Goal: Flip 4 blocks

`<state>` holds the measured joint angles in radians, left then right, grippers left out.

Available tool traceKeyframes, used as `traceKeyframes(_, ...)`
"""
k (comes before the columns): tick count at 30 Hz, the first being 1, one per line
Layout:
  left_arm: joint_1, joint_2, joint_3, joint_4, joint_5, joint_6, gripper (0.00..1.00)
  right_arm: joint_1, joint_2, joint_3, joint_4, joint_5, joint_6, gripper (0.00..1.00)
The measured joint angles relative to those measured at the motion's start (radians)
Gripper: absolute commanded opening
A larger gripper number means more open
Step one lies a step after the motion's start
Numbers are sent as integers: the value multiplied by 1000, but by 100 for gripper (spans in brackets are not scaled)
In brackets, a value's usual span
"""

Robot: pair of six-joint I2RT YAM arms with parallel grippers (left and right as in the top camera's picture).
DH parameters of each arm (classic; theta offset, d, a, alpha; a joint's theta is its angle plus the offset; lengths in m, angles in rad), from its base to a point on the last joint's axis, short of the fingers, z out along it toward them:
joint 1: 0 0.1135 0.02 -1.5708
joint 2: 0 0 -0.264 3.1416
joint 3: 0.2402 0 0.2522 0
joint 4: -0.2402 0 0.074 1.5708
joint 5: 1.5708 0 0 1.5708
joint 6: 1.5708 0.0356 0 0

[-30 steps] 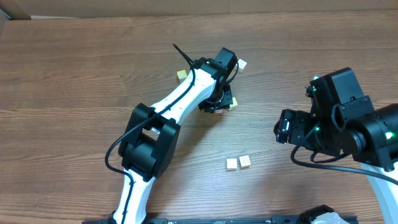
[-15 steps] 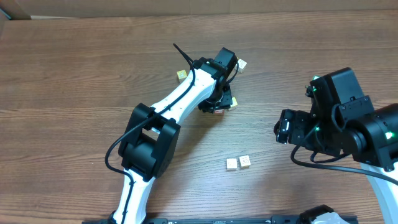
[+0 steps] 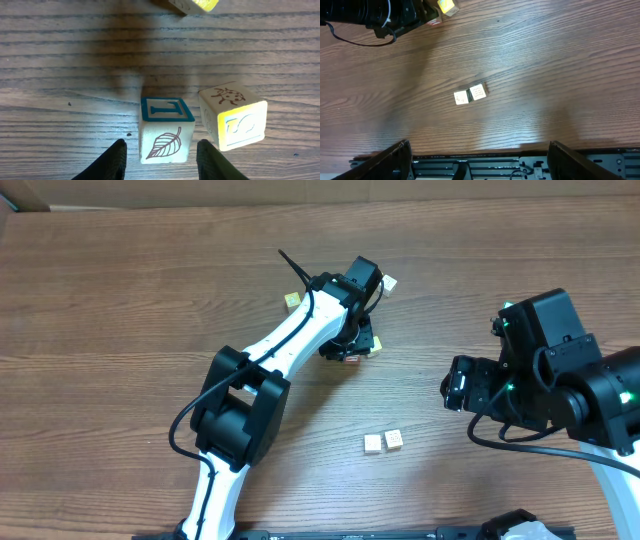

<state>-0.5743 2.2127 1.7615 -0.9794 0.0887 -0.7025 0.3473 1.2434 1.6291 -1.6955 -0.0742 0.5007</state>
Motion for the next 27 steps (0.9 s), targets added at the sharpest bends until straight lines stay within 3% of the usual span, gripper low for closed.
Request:
traceKeyframes(7, 0, 0, 0, 1, 0, 0, 38, 0, 0, 0, 0, -4, 0, 87)
traceKeyframes(27, 1, 37, 11, -43, -5, 5, 5, 0, 0, 0, 0, -5, 0, 87)
